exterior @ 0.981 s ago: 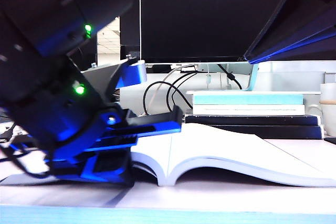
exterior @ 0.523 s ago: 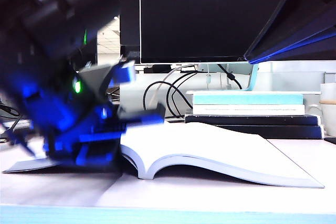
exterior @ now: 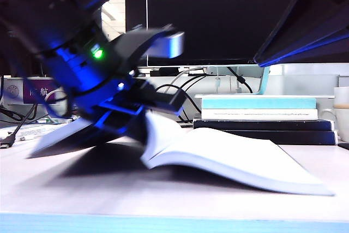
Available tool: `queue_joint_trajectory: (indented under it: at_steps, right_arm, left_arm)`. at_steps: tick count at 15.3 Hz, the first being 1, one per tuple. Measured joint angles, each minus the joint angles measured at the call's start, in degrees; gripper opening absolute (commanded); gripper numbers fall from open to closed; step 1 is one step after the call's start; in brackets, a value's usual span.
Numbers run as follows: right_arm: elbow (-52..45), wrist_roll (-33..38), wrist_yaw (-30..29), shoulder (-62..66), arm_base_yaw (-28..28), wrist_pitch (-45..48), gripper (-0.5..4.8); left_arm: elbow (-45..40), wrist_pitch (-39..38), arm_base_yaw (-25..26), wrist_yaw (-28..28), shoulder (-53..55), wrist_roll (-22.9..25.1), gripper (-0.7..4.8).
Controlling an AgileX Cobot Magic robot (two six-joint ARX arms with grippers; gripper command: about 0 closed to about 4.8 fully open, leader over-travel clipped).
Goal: Close the book.
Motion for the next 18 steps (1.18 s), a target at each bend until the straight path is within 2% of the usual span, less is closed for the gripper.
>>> queue_joint_trajectory:
  at_steps: [2, 4, 5, 9, 15, 18]
  right_arm:
    - [0.00, 0.00, 2.45, 0.00, 0.00, 0.07, -0.01]
    - [0.02, -0.20, 9.86, 1.46, 0.00, 0.52, -0.02]
    - [0.02, -0.24, 10.97, 4.11, -0.28, 1.86, -0.01]
    - [0.07, -0.24, 11.02, 16.26, -0.42, 9.75, -0.01]
    - [7.61, -1.25, 10.84, 28.61, -0.66, 12.63, -0.01]
    - [7.89, -1.57, 9.75, 31.17, -0.70, 11.63, -0.01]
  left_arm:
    - [0.15, 2.12, -0.17, 1.07, -0.17, 1.40, -0.05]
    - [0.17, 3.19, -0.15, 1.60, -0.44, 1.53, -0.05]
    - [0.17, 3.30, -0.15, 1.84, -0.42, 1.53, -0.05]
    - [0.17, 3.41, -0.11, 2.54, -0.44, 1.49, -0.05]
    - [0.17, 4.15, 0.04, 3.85, -0.42, 1.29, -0.05]
    - [0.42, 3.96, 0.04, 4.02, -0.42, 1.33, -0.05]
